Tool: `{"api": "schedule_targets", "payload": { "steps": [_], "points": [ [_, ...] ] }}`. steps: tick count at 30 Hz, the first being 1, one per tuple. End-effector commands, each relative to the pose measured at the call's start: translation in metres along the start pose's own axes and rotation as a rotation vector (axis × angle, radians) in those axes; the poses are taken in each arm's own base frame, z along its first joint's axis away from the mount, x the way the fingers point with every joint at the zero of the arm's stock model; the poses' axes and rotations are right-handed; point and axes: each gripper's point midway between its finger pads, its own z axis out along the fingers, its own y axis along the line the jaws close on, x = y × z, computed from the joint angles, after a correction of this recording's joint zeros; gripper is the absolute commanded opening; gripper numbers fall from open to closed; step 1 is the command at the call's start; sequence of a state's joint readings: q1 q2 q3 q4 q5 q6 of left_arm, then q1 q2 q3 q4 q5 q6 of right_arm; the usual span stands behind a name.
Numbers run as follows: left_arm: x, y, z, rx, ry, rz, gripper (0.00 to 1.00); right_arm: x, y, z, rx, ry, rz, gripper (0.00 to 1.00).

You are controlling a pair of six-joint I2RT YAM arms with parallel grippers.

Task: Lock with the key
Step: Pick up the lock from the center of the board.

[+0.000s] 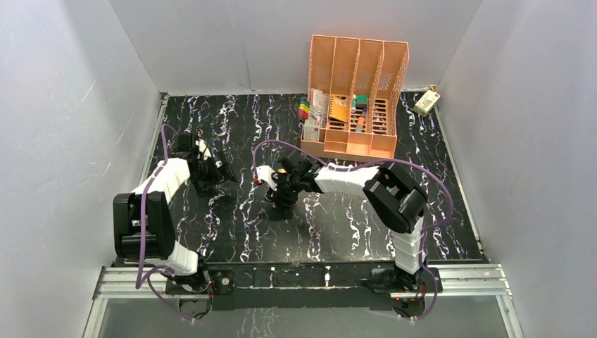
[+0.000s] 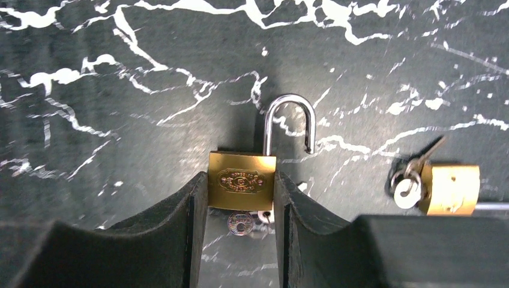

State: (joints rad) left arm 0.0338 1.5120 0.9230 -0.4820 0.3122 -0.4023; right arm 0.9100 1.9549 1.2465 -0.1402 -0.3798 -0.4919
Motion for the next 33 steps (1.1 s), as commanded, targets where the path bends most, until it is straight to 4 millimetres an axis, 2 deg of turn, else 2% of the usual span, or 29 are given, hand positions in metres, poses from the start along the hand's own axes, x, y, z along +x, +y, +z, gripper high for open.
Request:
{"api": "schedule_targets", "payload": {
  "steps": [1,5,10,14,17,24,25,28,33],
  "points": [
    [-0.011,-0.032,-0.025,0.170,-0.090,0.105,0.94,-0.065,0.010,-0.055,0.005,-0.147,-0.009,0.25],
    [-0.022,-0.060,-0.044,0.317,-0.191,0.213,0.94,-0.100,0.037,-0.091,-0.093,-0.234,0.044,0.25],
    [-0.038,-0.097,-0.082,0.505,-0.399,0.401,0.94,-0.128,0.066,-0.139,-0.249,-0.332,0.157,0.27],
    [-0.030,-0.137,-0.124,0.775,-0.591,0.569,0.91,-0.137,0.076,-0.178,-0.359,-0.374,0.260,0.28],
    [-0.019,-0.157,-0.162,0.922,-0.763,0.708,0.92,-0.143,0.083,-0.206,-0.432,-0.402,0.301,0.28],
    [0.022,-0.185,-0.199,1.198,-0.683,0.950,0.92,-0.160,0.100,-0.263,-0.623,-0.520,0.327,0.28],
    [0.034,-0.193,-0.203,1.239,-0.650,0.998,0.92,-0.162,0.101,-0.269,-0.643,-0.533,0.326,0.28],
    [0.058,-0.205,-0.212,1.322,-0.551,1.117,0.91,-0.170,0.103,-0.284,-0.690,-0.558,0.314,0.25],
    [0.084,-0.215,-0.221,1.413,-0.403,1.233,0.87,-0.181,0.099,-0.298,-0.707,-0.583,0.302,0.25]
  ]
}}
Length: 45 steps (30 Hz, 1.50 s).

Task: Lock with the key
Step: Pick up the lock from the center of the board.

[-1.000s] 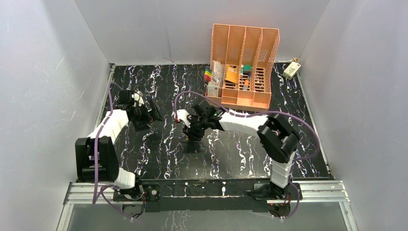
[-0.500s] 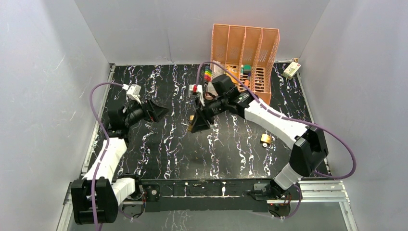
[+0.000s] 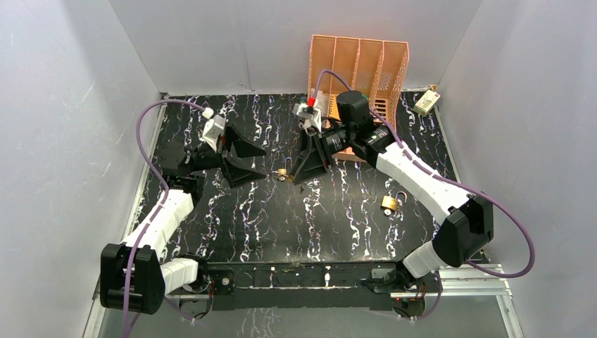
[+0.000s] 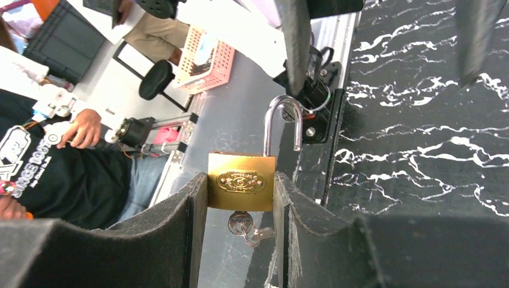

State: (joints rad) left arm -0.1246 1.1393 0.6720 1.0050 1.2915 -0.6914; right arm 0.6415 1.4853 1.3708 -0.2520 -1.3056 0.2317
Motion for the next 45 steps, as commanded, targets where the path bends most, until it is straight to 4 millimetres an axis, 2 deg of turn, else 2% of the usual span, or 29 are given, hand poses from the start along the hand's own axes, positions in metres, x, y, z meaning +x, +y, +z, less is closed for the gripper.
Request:
{"api": "schedule_targets", "payload": {
  "steps": [1,7,14,23,27,29,35,41,43,45],
  "points": [
    [-0.007,-0.038,0.007,0.193,0.090,0.127,0.86,-0.025,0.037,-0.007,-0.108,-0.010,-0.078,0.25],
    [-0.011,-0.051,0.010,0.253,0.121,0.163,0.81,-0.031,0.040,-0.010,-0.119,-0.014,-0.102,0.25],
    [-0.020,-0.049,0.016,0.249,0.099,0.181,0.75,-0.033,0.036,-0.010,-0.113,-0.017,-0.087,0.25],
    [-0.035,-0.052,0.031,0.267,0.075,0.183,0.73,-0.034,0.023,-0.007,-0.104,-0.020,-0.069,0.25],
    [-0.036,-0.054,0.033,0.286,0.092,0.153,0.67,-0.038,0.021,-0.007,-0.101,-0.025,-0.073,0.25],
    [-0.036,-0.055,0.033,0.294,0.099,0.146,0.60,-0.040,0.020,-0.007,-0.100,-0.027,-0.074,0.25],
    [-0.024,-0.055,0.033,0.328,0.150,0.072,0.28,-0.041,0.019,-0.006,-0.098,-0.028,-0.072,0.25],
    [-0.010,-0.056,0.031,0.365,0.204,0.003,0.22,-0.044,0.020,-0.007,-0.093,-0.033,-0.078,0.26],
    [-0.009,-0.057,0.031,0.368,0.209,-0.007,0.00,-0.045,0.021,-0.007,-0.090,-0.035,-0.077,0.26],
    [-0.010,-0.057,0.032,0.364,0.203,-0.006,0.00,-0.046,0.020,-0.006,-0.090,-0.035,-0.077,0.26]
  ]
}}
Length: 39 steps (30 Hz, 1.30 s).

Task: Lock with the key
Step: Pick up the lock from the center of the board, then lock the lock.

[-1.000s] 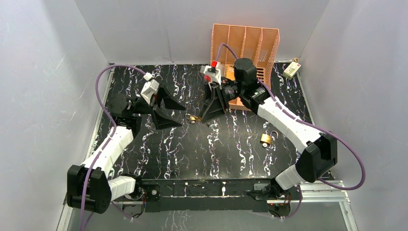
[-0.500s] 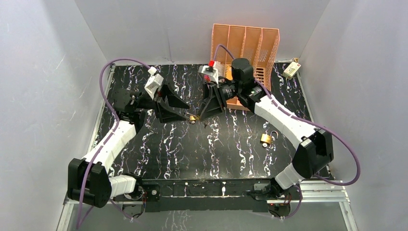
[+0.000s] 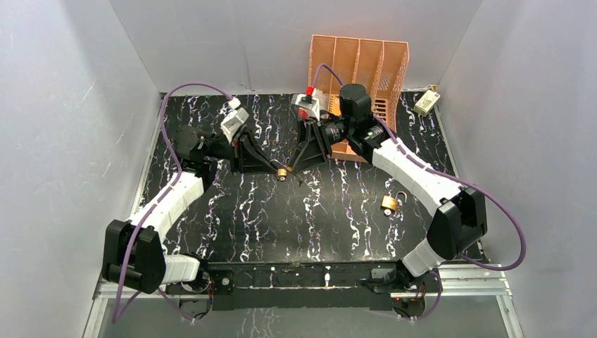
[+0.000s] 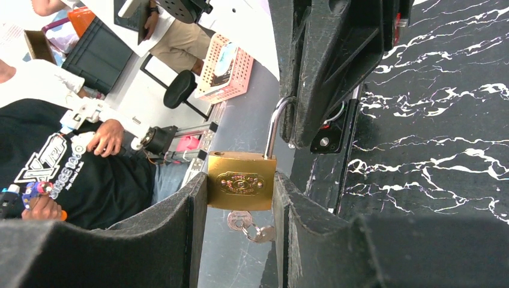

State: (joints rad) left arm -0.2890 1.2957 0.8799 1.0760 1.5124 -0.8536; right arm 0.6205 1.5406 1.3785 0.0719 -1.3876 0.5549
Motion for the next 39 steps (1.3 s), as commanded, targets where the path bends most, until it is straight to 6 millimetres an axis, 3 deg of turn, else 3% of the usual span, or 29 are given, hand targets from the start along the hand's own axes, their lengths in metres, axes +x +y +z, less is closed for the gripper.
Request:
{"api": "schedule_targets", "payload": {
  "steps": [1,11,12,14,15,19,27,31,34,39],
  "points": [
    [-0.006,-0.012,0.002,0.028,0.019,0.049,0.00,-0.020,0.019,-0.001,-0.016,-0.007,-0.126,0.26],
    [-0.019,-0.019,0.003,0.018,0.002,0.082,0.00,-0.018,0.015,-0.001,-0.007,-0.011,-0.109,0.26],
    [-0.021,-0.018,0.003,0.011,-0.007,0.075,0.08,-0.019,0.015,-0.001,-0.006,-0.012,-0.108,0.26],
    [-0.023,-0.016,0.004,0.003,-0.017,0.066,0.41,-0.019,0.015,-0.001,-0.006,-0.012,-0.109,0.26],
    [-0.023,-0.015,0.004,-0.003,-0.025,0.064,0.49,-0.019,0.015,-0.002,-0.005,-0.013,-0.111,0.26],
    [-0.025,-0.017,0.004,-0.007,-0.031,0.074,0.55,-0.019,0.019,-0.002,-0.003,-0.015,-0.118,0.26],
    [-0.032,-0.016,0.005,-0.011,-0.040,0.062,0.52,-0.015,0.018,-0.004,0.002,-0.015,-0.106,0.26],
    [-0.032,-0.013,0.005,-0.013,-0.041,0.034,0.32,-0.015,0.018,-0.004,0.007,-0.016,-0.110,0.25],
    [-0.031,-0.011,0.005,-0.008,-0.034,0.016,0.00,-0.014,0.019,-0.004,0.007,-0.015,-0.110,0.26],
    [-0.029,-0.013,0.005,-0.003,-0.028,0.003,0.00,-0.015,0.018,-0.005,0.012,-0.019,-0.115,0.25]
  ]
}}
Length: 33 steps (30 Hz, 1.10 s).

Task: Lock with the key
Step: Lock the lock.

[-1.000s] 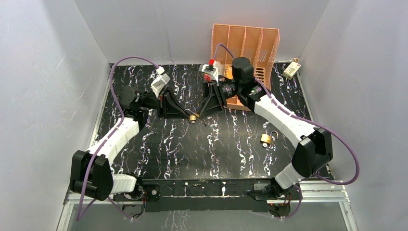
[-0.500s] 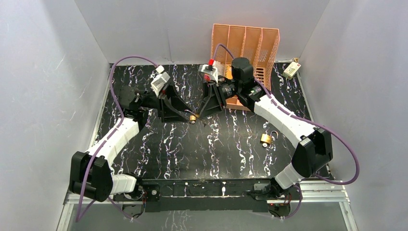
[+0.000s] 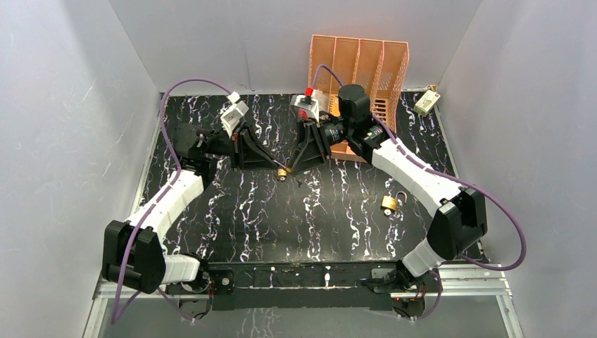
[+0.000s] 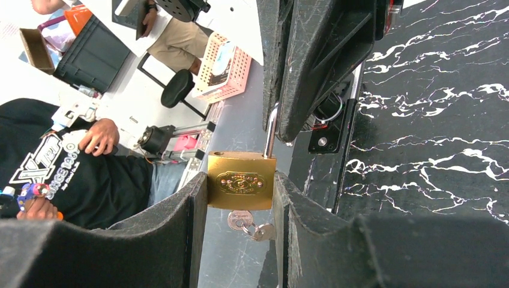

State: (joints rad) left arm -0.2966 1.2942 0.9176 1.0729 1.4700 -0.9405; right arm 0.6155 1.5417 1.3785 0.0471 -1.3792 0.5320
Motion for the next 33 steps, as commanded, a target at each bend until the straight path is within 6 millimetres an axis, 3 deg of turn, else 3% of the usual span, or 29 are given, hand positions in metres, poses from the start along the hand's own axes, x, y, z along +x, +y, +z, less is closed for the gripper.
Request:
{"api": "schedule_targets", "payload": {
  "steps": [1,4,12,17,19,22,25,26,33],
  "points": [
    [-0.010,-0.011,0.001,0.015,0.005,0.050,0.00,-0.017,0.022,-0.005,0.001,-0.016,-0.120,0.25],
    [-0.013,-0.010,0.001,0.008,-0.005,0.046,0.00,-0.025,0.019,-0.007,0.025,-0.026,-0.122,0.27],
    [-0.053,0.005,0.005,-0.105,-0.181,0.121,0.00,-0.072,-0.008,-0.014,0.250,-0.094,-0.252,0.88],
    [-0.086,0.014,-0.002,-0.230,-0.360,0.187,0.00,-0.108,0.001,-0.027,0.363,-0.265,-0.461,0.98],
    [-0.108,0.012,-0.011,-0.302,-0.496,0.243,0.00,-0.119,0.006,-0.040,0.449,-0.418,-0.606,0.97],
    [-0.128,0.010,-0.019,-0.318,-0.620,0.271,0.00,-0.121,0.031,-0.049,0.447,-0.543,-0.808,0.86],
    [-0.132,0.013,-0.020,-0.306,-0.649,0.268,0.00,-0.122,0.041,-0.048,0.421,-0.536,-0.835,0.76],
    [-0.133,0.014,-0.020,-0.297,-0.654,0.262,0.00,-0.125,0.042,-0.050,0.433,-0.558,-0.838,0.65],
    [-0.136,0.011,-0.020,-0.282,-0.662,0.269,0.00,-0.138,0.030,-0.046,0.414,-0.539,-0.820,0.56]
  ]
}}
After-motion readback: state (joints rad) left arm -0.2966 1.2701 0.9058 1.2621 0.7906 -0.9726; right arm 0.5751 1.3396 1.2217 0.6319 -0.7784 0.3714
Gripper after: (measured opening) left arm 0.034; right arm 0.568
